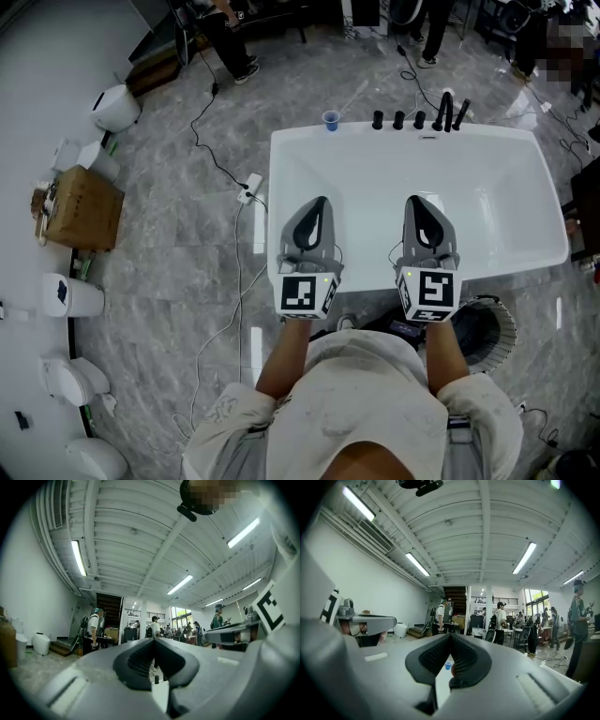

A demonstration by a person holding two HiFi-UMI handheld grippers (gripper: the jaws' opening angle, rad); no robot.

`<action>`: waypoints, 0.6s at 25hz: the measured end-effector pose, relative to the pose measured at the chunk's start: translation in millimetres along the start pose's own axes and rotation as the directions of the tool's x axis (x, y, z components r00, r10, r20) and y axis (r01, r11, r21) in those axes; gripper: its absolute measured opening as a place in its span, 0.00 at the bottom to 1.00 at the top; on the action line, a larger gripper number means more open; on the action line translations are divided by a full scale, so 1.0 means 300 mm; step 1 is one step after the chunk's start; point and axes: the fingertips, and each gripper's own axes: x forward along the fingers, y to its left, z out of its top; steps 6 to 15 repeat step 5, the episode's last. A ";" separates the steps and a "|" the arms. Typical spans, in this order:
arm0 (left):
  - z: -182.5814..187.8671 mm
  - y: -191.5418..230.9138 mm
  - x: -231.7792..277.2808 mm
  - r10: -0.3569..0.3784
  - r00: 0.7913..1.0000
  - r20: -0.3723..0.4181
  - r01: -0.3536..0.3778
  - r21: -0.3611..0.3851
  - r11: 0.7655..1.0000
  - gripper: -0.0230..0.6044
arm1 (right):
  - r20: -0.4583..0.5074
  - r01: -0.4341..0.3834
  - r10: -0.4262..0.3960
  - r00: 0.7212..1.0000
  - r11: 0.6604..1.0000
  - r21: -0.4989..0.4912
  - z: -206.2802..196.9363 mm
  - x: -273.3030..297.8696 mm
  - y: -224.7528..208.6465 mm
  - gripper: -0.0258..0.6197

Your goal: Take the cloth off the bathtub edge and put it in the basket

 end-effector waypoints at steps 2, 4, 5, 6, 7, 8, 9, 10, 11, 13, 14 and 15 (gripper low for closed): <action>0.002 0.007 0.002 0.007 1.000 0.002 -0.007 -0.004 1.000 0.04 | 0.001 0.000 0.000 1.000 1.000 -0.001 0.002 0.004 0.002 0.04; 0.004 0.014 0.009 0.014 1.000 0.006 -0.014 -0.008 1.000 0.04 | 0.002 -0.001 0.001 1.000 1.000 -0.003 0.003 0.009 0.001 0.04; 0.005 0.018 0.012 0.017 1.000 0.007 -0.017 -0.009 1.000 0.04 | 0.003 -0.001 0.001 1.000 1.000 -0.004 0.004 0.012 0.000 0.04; 0.005 0.018 0.012 0.017 1.000 0.007 -0.017 -0.009 1.000 0.04 | 0.003 -0.001 0.001 1.000 1.000 -0.004 0.004 0.012 0.000 0.04; 0.005 0.018 0.012 0.017 1.000 0.007 -0.017 -0.009 1.000 0.04 | 0.003 -0.001 0.001 1.000 1.000 -0.004 0.004 0.012 0.000 0.04; 0.005 0.018 0.012 0.017 1.000 0.007 -0.017 -0.009 1.000 0.04 | 0.003 -0.001 0.001 1.000 1.000 -0.004 0.004 0.012 0.000 0.04; 0.005 0.018 0.012 0.017 1.000 0.007 -0.017 -0.009 1.000 0.04 | 0.003 -0.001 0.001 1.000 1.000 -0.004 0.004 0.012 0.000 0.04; 0.005 0.018 0.012 0.017 1.000 0.007 -0.017 -0.009 1.000 0.04 | 0.003 -0.001 0.001 1.000 1.000 -0.004 0.004 0.012 0.000 0.04; 0.005 0.018 0.012 0.017 1.000 0.007 -0.017 -0.009 1.000 0.04 | 0.003 -0.001 0.001 1.000 1.000 -0.004 0.004 0.012 0.000 0.04; 0.005 0.018 0.012 0.017 1.000 0.007 -0.017 -0.009 1.000 0.04 | 0.003 -0.001 0.001 1.000 1.000 -0.004 0.004 0.012 0.000 0.04; 0.005 0.018 0.012 0.017 1.000 0.007 -0.017 -0.009 1.000 0.04 | 0.003 -0.001 0.001 1.000 1.000 -0.004 0.004 0.012 0.000 0.04; 0.005 0.018 0.012 0.017 1.000 0.007 -0.017 -0.009 1.000 0.04 | 0.003 -0.001 0.001 1.000 1.000 -0.004 0.004 0.012 0.000 0.04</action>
